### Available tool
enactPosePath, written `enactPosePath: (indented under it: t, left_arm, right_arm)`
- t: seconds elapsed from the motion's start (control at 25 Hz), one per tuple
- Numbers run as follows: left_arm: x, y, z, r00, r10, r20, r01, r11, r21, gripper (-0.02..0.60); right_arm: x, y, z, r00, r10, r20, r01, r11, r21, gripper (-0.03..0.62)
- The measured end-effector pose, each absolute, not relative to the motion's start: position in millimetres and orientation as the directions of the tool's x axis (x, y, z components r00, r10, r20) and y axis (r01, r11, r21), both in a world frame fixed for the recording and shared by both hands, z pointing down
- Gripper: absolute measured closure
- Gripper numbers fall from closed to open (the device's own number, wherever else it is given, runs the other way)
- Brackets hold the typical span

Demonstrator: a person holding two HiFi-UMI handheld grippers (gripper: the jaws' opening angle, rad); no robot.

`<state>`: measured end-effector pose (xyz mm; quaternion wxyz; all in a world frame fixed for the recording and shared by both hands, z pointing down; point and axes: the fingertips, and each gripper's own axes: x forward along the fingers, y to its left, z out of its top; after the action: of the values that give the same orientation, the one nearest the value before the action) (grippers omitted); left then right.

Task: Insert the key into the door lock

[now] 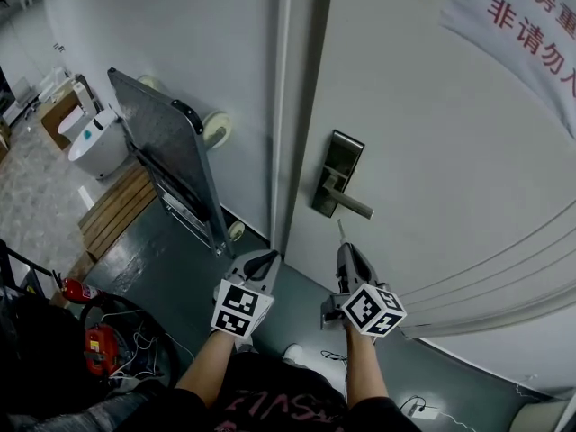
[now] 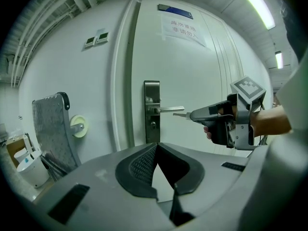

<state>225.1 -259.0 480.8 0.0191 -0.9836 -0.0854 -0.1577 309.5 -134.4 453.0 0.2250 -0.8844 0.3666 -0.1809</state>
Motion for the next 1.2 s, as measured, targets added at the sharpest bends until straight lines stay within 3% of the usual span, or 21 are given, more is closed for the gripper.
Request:
enactPosePath:
  t: [0.6,1.2]
  left_arm:
    - [209,-328,489,0.909,0.288,0.301,0.303,-0.953,-0.006,0.569]
    - [205,-364,505,0.900,0.283,0.332,0.307,-0.952,-0.021,0.569]
  right_arm:
    - [285,-183,467,0.786,-0.605,0.128,-0.395,-0.650,-0.650,0.514]
    - [338,-198,495,0.872,-0.487,0.055,-0.116,-0.314,-0.942,0.514]
